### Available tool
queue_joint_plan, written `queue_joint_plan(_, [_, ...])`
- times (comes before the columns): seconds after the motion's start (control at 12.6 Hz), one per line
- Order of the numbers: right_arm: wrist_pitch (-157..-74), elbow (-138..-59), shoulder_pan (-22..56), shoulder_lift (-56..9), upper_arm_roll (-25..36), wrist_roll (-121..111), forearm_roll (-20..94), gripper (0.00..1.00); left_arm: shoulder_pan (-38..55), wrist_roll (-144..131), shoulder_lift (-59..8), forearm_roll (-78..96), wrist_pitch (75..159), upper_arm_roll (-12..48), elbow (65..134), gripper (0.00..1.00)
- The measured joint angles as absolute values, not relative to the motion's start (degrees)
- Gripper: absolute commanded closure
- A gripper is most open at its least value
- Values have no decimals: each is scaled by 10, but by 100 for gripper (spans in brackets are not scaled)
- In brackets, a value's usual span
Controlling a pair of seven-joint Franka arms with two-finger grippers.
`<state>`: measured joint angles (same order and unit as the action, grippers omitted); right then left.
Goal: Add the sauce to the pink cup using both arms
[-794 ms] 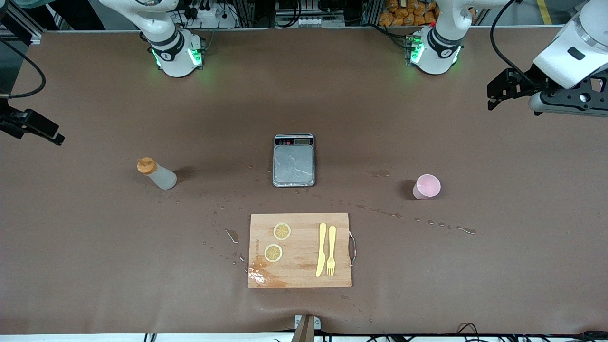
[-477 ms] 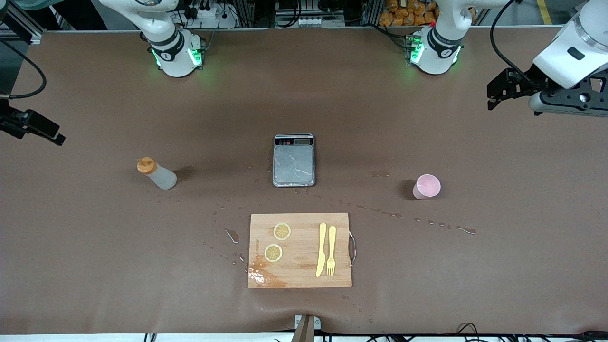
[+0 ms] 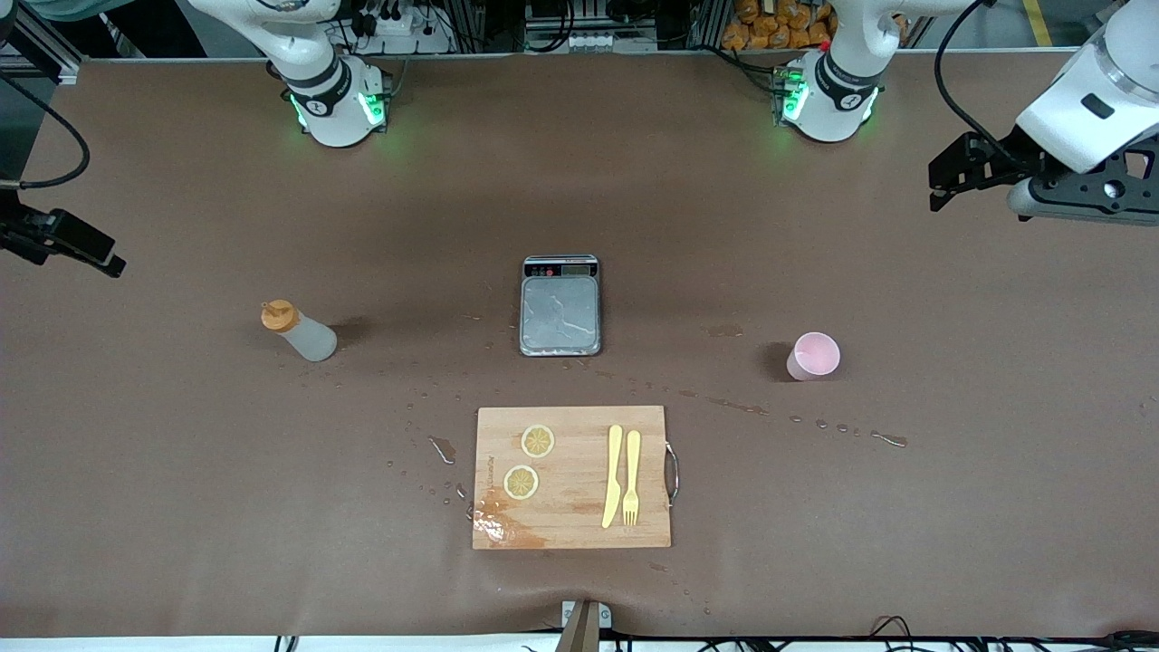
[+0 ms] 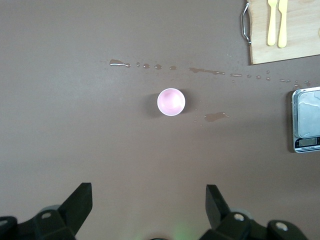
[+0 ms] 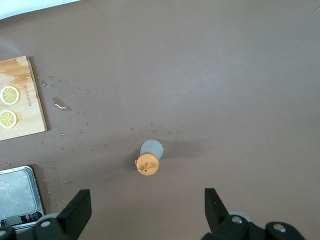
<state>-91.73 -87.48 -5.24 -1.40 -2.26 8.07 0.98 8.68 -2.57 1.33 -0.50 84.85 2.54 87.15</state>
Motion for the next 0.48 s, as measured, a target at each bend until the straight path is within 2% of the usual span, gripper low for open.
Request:
queue_joint_plan(0.24, [-914, -876, -63, -15, -20, 82, 9, 0, 85, -26, 4, -5, 858, 21, 888, 0])
queue_joint_plan(0.48, [-892, -877, -82, -25, -17, 82, 10, 0, 68, -26, 2, -5, 926, 20, 953, 0])
